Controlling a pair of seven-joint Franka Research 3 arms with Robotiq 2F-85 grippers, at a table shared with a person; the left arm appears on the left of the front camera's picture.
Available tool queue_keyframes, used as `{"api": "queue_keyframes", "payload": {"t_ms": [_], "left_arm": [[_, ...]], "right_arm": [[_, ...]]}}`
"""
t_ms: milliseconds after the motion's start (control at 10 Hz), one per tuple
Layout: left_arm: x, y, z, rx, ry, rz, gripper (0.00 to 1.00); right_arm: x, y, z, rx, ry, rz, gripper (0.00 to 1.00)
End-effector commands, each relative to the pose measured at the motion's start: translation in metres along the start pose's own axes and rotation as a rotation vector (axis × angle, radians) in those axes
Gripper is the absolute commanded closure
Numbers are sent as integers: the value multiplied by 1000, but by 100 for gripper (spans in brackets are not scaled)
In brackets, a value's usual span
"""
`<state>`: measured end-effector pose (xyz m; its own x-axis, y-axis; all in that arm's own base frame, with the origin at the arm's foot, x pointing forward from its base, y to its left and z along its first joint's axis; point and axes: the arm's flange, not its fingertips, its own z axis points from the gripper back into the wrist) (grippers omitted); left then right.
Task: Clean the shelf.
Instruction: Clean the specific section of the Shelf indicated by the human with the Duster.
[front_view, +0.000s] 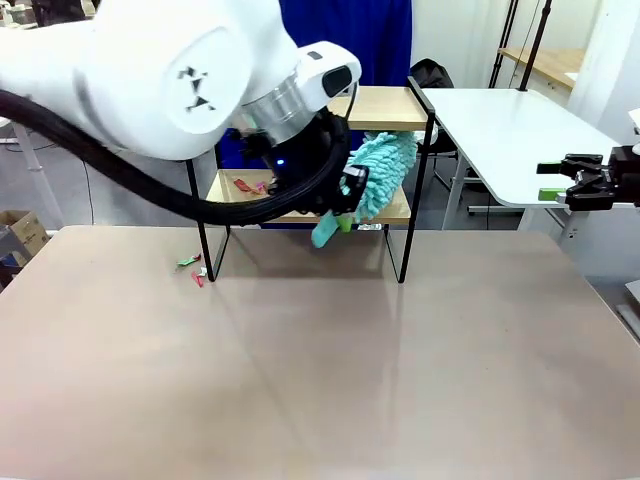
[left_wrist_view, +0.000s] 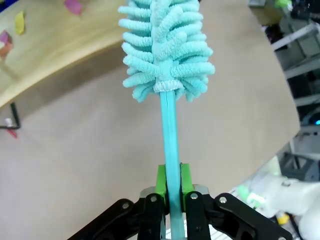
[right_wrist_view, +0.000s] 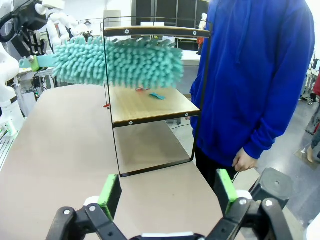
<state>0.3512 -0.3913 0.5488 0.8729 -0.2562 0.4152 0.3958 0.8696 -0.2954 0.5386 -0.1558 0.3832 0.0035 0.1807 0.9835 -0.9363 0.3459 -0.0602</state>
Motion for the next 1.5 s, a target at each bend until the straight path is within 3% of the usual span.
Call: {"api": "queue_keyframes", "payload": {"t_ms": [0,500,1000,1100,1200,1400], "left_arm": [[26,-17,-19,15,-58,98,87],[38,-32,-66,19,-91,271,87],[41,-24,-100,27,-81,318,87],[44,-24,-102,17,8,231,87],[31,-16,-97,11,-51,290,87],[33,-15,-104,17,-33,277,87]], "right_arm": [[3,1,-1,3,0,6,0],[3,1,-1,3,0,6,0],[3,1,-1,3,0,6,0],[3,1,-1,3,0,6,0],[3,1,-1,3,0,6,0],[3,1,-1,3,0,6,0]]}}
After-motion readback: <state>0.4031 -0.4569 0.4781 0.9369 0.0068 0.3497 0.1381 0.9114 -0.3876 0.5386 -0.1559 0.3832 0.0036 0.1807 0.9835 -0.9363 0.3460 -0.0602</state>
